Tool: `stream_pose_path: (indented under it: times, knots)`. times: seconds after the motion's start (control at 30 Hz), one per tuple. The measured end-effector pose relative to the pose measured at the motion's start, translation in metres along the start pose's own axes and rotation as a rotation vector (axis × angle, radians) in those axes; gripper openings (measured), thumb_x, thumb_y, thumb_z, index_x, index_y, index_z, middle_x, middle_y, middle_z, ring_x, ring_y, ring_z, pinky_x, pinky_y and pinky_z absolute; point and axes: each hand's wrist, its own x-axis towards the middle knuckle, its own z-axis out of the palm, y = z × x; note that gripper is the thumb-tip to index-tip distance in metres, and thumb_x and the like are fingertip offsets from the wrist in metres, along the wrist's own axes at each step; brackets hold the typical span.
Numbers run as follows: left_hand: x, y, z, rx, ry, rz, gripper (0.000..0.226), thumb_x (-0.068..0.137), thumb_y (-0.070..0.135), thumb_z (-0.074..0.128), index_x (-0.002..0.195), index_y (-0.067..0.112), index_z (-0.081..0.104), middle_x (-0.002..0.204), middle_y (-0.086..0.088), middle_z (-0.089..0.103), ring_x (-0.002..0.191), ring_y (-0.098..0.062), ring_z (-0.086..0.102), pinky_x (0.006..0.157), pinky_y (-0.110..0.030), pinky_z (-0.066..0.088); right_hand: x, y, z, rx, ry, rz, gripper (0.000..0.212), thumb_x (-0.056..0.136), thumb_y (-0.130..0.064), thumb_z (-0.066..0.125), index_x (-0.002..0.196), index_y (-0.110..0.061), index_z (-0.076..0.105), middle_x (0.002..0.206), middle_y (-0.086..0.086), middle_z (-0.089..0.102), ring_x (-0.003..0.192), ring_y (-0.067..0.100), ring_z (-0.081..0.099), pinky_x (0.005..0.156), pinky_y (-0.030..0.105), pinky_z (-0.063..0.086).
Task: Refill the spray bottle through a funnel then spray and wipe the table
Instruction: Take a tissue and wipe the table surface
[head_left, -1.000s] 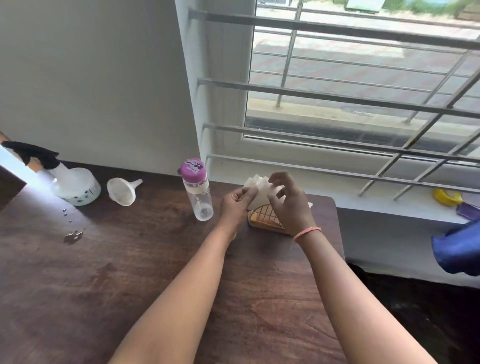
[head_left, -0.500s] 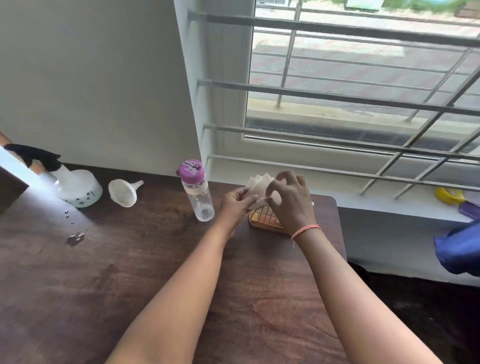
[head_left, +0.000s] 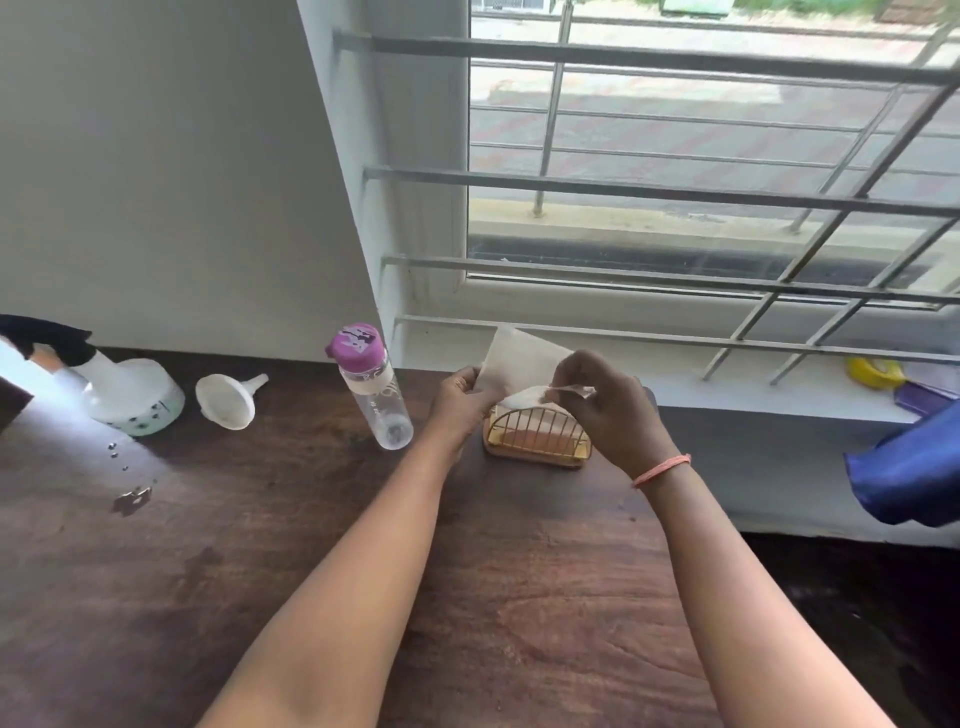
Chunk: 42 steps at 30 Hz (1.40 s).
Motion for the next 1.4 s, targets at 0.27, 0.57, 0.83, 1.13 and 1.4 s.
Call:
stream_pose_path:
  times: [0.27, 0.57, 0.83, 1.13, 1.4]
  knots:
    - [0.002, -0.004, -0.003, 0.030, -0.014, 0.004, 0.024, 0.076, -0.003, 0.075, 0.096, 0.010, 0.069, 0.088, -0.002, 0.072, 0.074, -0.008, 0.065, 0.069, -0.020, 0.053, -0.002, -0.007, -0.027, 0.205, -0.078, -0.007, 0.016, 0.083, 0.002, 0.069, 0.083, -0.010, 0.059, 0.077, 0.004, 0.069, 0.068, 0.017, 0.067, 0.066, 0.031, 0.053]
    - [-0.002, -0.004, -0.011, 0.300, -0.014, 0.177, 0.059, 0.068, 0.004, 0.082, 0.111, 0.030, 0.051, 0.101, -0.004, 0.067, 0.092, -0.018, 0.063, 0.080, -0.035, 0.053, -0.009, 0.002, -0.079, 0.052, 0.213, 0.059, 0.012, 0.082, -0.001, 0.069, 0.085, -0.012, 0.065, 0.063, -0.007, 0.053, 0.052, 0.003, 0.043, 0.053, 0.011, 0.035]
    - [-0.001, 0.005, -0.012, 0.735, -0.069, 0.249, 0.035, 0.077, 0.016, 0.078, 0.108, 0.011, 0.065, 0.101, -0.004, 0.067, 0.093, -0.020, 0.058, 0.076, -0.031, 0.046, -0.004, 0.015, -0.068, -0.357, 0.039, 0.293, 0.016, 0.078, -0.042, 0.072, 0.090, -0.034, 0.065, 0.076, -0.004, 0.057, 0.071, 0.015, 0.055, 0.060, 0.028, 0.039]
    - [-0.006, -0.014, -0.006, 1.029, -0.129, 0.174, 0.050, 0.084, -0.003, 0.052, 0.131, 0.011, 0.045, 0.128, -0.011, 0.052, 0.121, -0.031, 0.045, 0.101, -0.041, 0.041, -0.012, 0.043, 0.008, -0.337, -0.053, 0.355, 0.016, 0.088, -0.029, 0.062, 0.103, -0.028, 0.065, 0.103, -0.007, 0.057, 0.086, 0.013, 0.056, 0.073, 0.032, 0.049]
    - [-0.070, -0.018, -0.011, 0.559, 0.049, -0.045, 0.083, 0.088, 0.043, 0.064, 0.152, 0.024, 0.015, 0.155, -0.006, 0.018, 0.144, -0.022, 0.022, 0.118, -0.039, 0.022, -0.038, 0.020, 0.017, -0.103, 0.173, 0.512, 0.017, 0.093, -0.031, 0.057, 0.101, -0.016, 0.060, 0.096, 0.000, 0.060, 0.091, 0.019, 0.055, 0.073, 0.028, 0.038]
